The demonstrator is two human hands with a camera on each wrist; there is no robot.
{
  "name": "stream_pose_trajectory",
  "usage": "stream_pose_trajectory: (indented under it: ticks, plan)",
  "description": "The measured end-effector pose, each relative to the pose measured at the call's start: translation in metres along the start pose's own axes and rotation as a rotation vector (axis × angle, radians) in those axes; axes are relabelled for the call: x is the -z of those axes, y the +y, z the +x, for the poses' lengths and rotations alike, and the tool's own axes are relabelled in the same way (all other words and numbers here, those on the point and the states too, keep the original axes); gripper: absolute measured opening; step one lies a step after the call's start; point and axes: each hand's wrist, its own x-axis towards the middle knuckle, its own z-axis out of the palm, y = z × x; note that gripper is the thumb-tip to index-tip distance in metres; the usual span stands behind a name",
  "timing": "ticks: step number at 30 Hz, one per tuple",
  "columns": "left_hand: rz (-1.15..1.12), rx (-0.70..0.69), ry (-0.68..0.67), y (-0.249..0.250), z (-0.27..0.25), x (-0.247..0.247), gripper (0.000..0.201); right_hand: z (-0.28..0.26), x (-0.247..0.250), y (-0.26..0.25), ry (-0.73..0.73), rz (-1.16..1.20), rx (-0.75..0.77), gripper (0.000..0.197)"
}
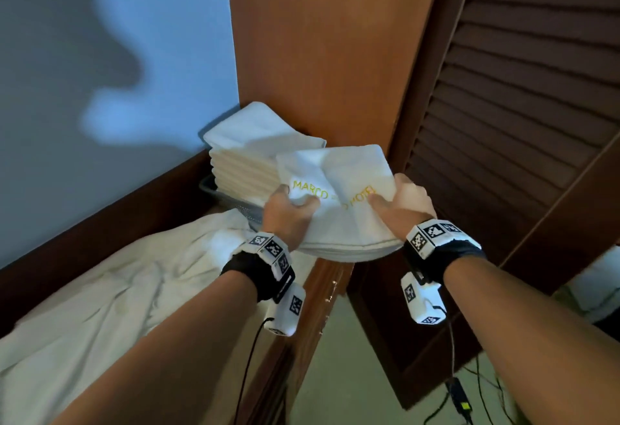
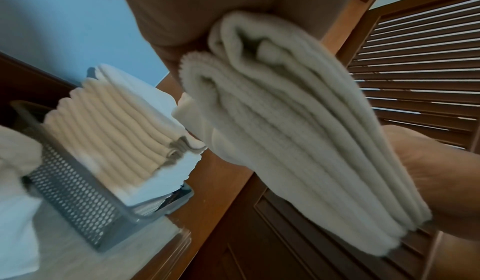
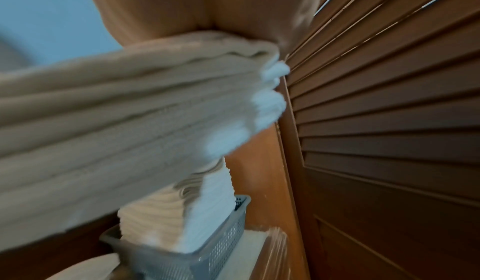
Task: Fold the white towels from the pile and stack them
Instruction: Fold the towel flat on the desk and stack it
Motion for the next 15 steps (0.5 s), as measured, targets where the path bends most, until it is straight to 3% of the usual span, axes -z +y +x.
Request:
stream_pose_trajectory:
  ticks: [9, 15]
  plan:
    - [0.087, -0.049, 0.013, 0.015, 0.127, -0.008, 0.036, 0.171, -0.016, -0.057, 0.024, -0.166, 0.246, 0.042]
    - [0.044, -0.024, 0.128, 0.013, 0.206, -0.013, 0.033, 0.292, -0.052, -0.103, 0.0, -0.15, 0.449, 0.043]
